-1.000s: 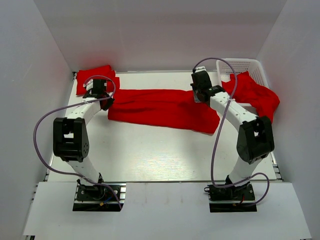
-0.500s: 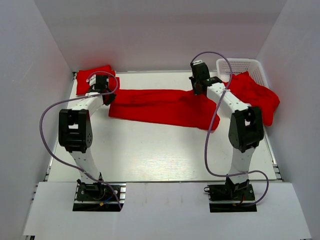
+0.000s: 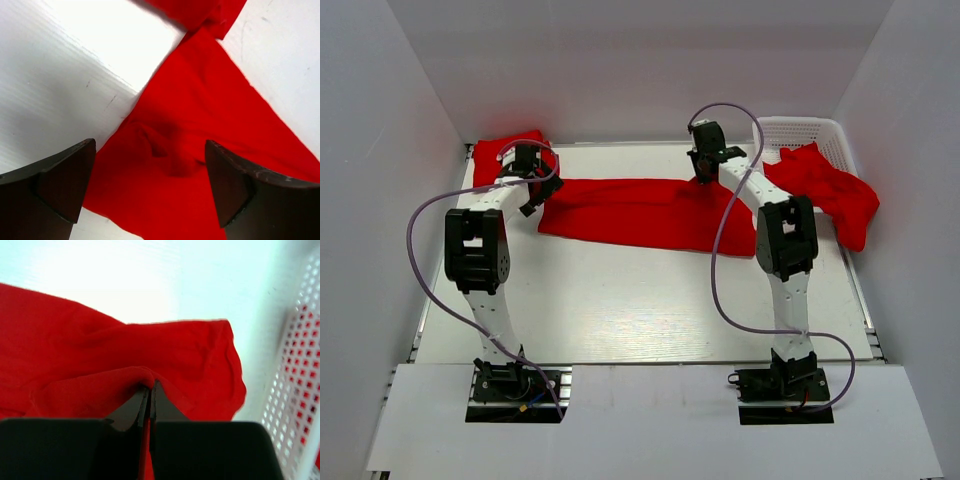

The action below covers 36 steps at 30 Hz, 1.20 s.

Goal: Fold and stack the t-shirts
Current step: Fold the other side of the tshirt into a rectangle

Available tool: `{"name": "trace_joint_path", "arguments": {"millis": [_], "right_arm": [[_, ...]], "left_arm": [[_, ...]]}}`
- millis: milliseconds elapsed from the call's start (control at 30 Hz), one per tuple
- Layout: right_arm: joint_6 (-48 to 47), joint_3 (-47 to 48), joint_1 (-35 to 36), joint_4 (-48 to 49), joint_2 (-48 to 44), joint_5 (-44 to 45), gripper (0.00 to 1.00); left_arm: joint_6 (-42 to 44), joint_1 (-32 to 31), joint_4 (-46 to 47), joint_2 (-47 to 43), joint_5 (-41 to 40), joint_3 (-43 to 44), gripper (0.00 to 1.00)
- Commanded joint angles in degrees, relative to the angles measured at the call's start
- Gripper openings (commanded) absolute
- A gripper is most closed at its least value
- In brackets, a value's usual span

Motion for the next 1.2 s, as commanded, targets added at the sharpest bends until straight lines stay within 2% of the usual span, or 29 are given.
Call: {"name": "trace_joint_path", "arguments": {"millis": [0, 300, 367, 400, 500, 533, 600, 633, 833, 1067, 1167], "right_arm": [[-2.93, 4.73, -0.41, 1.83, 2.25, -1.58, 0.0], [-4.78, 6.4, -0.32, 2.45, 5.51, -4.04, 0.02], [-4.25, 7.46, -0.4, 2.01, 6.73, -2.82, 0.15], [-4.25, 7.63, -0.14, 1.92, 6.91, -2.46, 0.34], [-3.64, 8.77, -0.14, 2.27, 7.26, -1.41, 0.47], [-3.2, 9.04, -0.14, 2.18, 7.18, -1.14, 0.59], [-2.85, 10.18, -0.23, 2.88, 6.74, 0.52, 0.72], [-2.15, 10.27, -0.23, 2.97, 6.65, 0.79, 0.9], [1.28, 8.52, -0.14, 2.54, 2.8, 2.2, 0.9], [7.7, -4.4, -0.06, 1.31, -5.82, -4.21, 0.9], [13.48, -14.12, -0.05, 0.69, -9.34, -7.37, 0.9]], "left_arm": [[1.27, 0.37, -0.31, -2.28, -1.37, 2.13, 1.0], [2.33, 0.37, -0.93, -3.51, -1.37, 2.13, 1.0], [2.95, 0.37, -0.93, -4.04, -1.37, 2.13, 1.0], [3.65, 0.37, -0.41, -4.73, -1.37, 2.13, 1.0], [4.26, 0.37, -0.4, -5.44, -1.37, 2.13, 1.0], [4.27, 0.37, -0.4, -5.97, -1.37, 2.13, 1.0], [4.97, 0.37, 0.13, -6.58, -1.37, 1.61, 1.0], [4.97, 0.37, 0.65, -7.2, -1.37, 1.6, 1.0], [9.71, -0.33, 1.18, -7.73, 0.92, 1.6, 1.0], [15.6, -0.86, 4.34, -6.86, 11.35, 2.22, 1.0], [18.23, -0.86, 6.71, -4.22, 17.87, 2.74, 1.0]]}}
